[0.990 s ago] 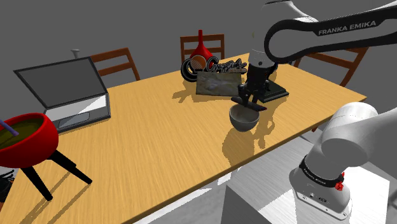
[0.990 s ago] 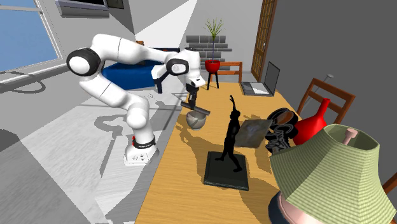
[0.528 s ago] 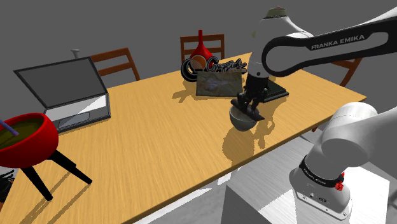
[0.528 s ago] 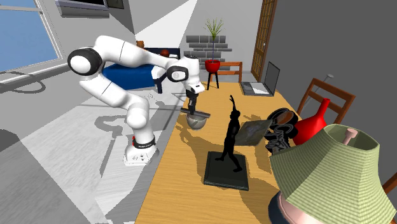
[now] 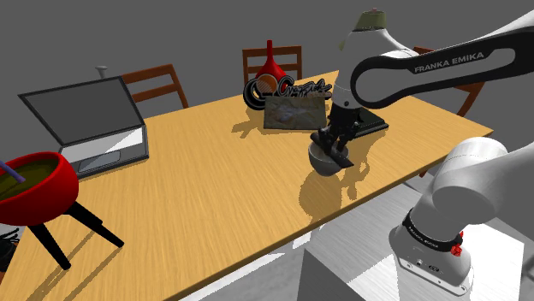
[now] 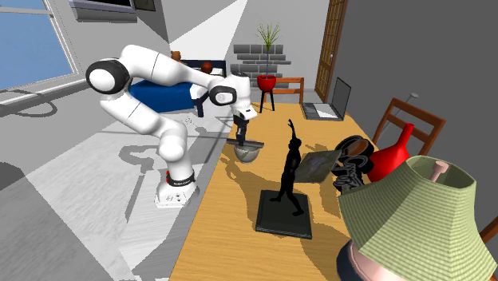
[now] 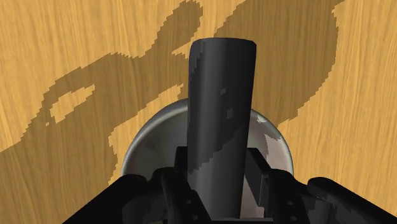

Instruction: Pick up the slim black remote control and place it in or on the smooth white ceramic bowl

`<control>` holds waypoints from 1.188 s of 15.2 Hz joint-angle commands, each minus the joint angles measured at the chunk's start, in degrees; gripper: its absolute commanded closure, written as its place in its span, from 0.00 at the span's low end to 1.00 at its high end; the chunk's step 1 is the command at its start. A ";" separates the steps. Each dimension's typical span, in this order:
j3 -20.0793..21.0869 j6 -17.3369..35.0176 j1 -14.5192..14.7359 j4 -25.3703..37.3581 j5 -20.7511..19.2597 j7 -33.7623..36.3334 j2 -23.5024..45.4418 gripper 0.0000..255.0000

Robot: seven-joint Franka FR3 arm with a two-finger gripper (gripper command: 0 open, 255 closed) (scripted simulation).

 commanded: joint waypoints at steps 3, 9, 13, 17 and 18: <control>0.01 0.03 0.01 -0.12 0.01 0.01 0.06 0.00; -0.44 -4.52 -0.31 2.97 -0.54 0.11 -1.39 0.00; -0.82 -8.35 -0.55 5.94 -0.98 0.19 -2.23 0.00; -0.82 -8.35 -0.55 5.94 -0.98 0.19 -2.23 0.00; -0.82 -8.35 -0.55 5.94 -0.98 0.19 -2.23 0.00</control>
